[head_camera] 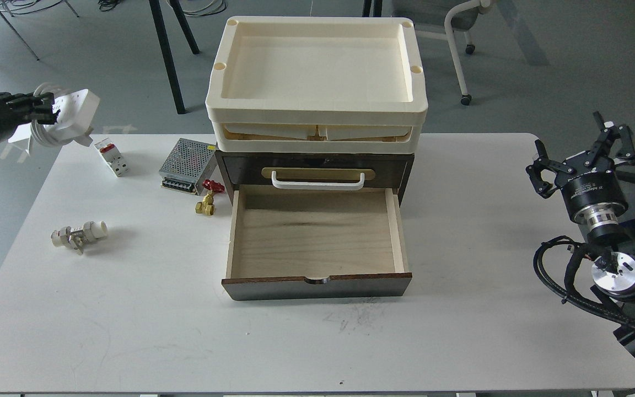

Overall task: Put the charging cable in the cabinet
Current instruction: 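Lift the charging cable with the left gripper and raise it high, then carry the cable over the open drawer and lower it inside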

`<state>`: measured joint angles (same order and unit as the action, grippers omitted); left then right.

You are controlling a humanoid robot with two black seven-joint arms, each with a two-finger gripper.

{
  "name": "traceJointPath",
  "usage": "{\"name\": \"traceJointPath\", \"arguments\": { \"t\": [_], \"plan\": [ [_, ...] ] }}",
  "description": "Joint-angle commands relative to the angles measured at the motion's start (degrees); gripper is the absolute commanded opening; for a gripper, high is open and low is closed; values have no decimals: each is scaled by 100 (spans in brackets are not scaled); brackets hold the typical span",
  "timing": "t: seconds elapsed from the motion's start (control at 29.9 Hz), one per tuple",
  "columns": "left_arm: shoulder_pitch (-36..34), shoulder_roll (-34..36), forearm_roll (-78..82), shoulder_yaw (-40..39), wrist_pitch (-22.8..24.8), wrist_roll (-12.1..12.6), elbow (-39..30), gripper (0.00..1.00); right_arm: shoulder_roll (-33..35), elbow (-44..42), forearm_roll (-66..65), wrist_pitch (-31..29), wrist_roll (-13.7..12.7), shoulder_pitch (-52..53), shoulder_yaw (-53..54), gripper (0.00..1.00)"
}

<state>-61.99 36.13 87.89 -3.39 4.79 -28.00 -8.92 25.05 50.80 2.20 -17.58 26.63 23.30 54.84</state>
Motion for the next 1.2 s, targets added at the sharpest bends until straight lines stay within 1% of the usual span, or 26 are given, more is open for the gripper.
{"name": "traceJointPath", "arguments": {
  "t": [0.0,0.1,0.23,0.33,0.43,0.5,0.57,0.64,0.67,0.77,0.9,1.07,1.17],
  "plan": [
    [-479,271,0,-12,21,0,-13,0,0,0,-9,-8,0,0,0,100],
    [-945,385,17,-12,65,0,-22,0,0,0,-18,0,0,0,0,100],
    [-1587,281,17,-21,460,0,-118,0,0,0,-27,0,0,0,0,100],
    [-2079,52,17,-30,820,0,-460,0,9,0,-27,0,0,0,0,100],
    [-2545,-10,17,-39,1198,0,-1136,0,9,0,-27,0,0,8,-9,100],
    [-2800,8,9,-56,1462,0,-1742,0,9,0,-27,0,0,8,-17,100],
    [-3063,43,9,-100,1743,0,-2488,0,9,0,-27,-8,9,8,-17,100],
    [-3196,104,-9,-135,1849,0,-3235,0,0,0,-18,0,9,8,-9,100],
    [-3222,183,-18,-135,1858,0,-3604,0,0,0,-27,0,9,8,-17,100],
    [-3232,499,35,-127,1824,0,-5009,0,0,0,-27,0,9,8,-17,100],
    [-3223,605,219,-109,1683,0,-6646,0,9,0,-27,0,9,0,-17,100],
    [-3100,526,756,-83,1700,0,-7913,0,9,0,-27,0,9,8,-26,100],
    [-2802,526,782,-56,1709,0,-8545,0,0,9,-27,0,0,8,-26,100]
  ]
}}
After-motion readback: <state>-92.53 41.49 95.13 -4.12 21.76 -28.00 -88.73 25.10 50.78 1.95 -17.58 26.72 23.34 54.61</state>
